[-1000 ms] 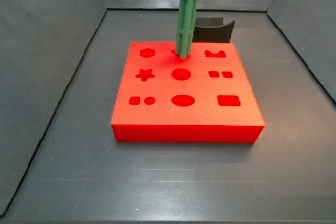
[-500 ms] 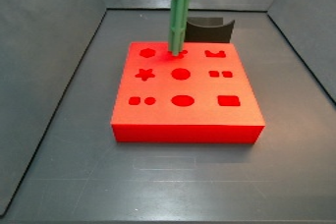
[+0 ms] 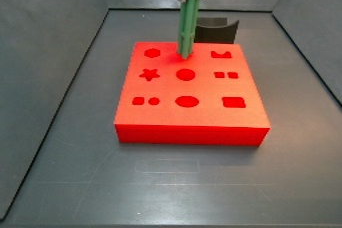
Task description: Insert the 3 prong object.
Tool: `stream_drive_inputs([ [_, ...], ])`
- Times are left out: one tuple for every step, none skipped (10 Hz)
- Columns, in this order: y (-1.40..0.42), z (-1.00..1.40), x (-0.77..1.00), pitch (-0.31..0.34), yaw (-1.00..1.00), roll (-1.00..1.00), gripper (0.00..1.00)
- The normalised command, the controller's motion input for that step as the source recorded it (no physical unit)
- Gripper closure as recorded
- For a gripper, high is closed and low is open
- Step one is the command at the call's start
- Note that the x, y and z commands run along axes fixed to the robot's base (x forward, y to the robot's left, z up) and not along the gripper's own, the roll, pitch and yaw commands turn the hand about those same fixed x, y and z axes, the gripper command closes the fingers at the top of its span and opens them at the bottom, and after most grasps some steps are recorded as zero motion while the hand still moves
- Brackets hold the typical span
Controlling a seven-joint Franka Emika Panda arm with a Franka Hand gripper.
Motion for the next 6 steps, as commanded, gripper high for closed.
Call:
stream_drive_inputs([
  [-0.19, -0.11, 0.0, 0.0, 0.0, 0.21, 1.0],
  [-0.16, -0.19, -0.07, -0.029, 0.0, 0.31, 1.0],
  [-0.08, -0.19, 0.0, -0.047, 0.0, 0.21, 1.0],
  [-0.06, -0.16, 0.0, -0.059, 0.0, 0.22, 1.0],
  [0.0, -0.04, 0.0, -0.001, 0.0, 0.12, 1.0],
  [0.0, -0.25, 0.0, -0.066, 0.0, -0.04, 1.0],
])
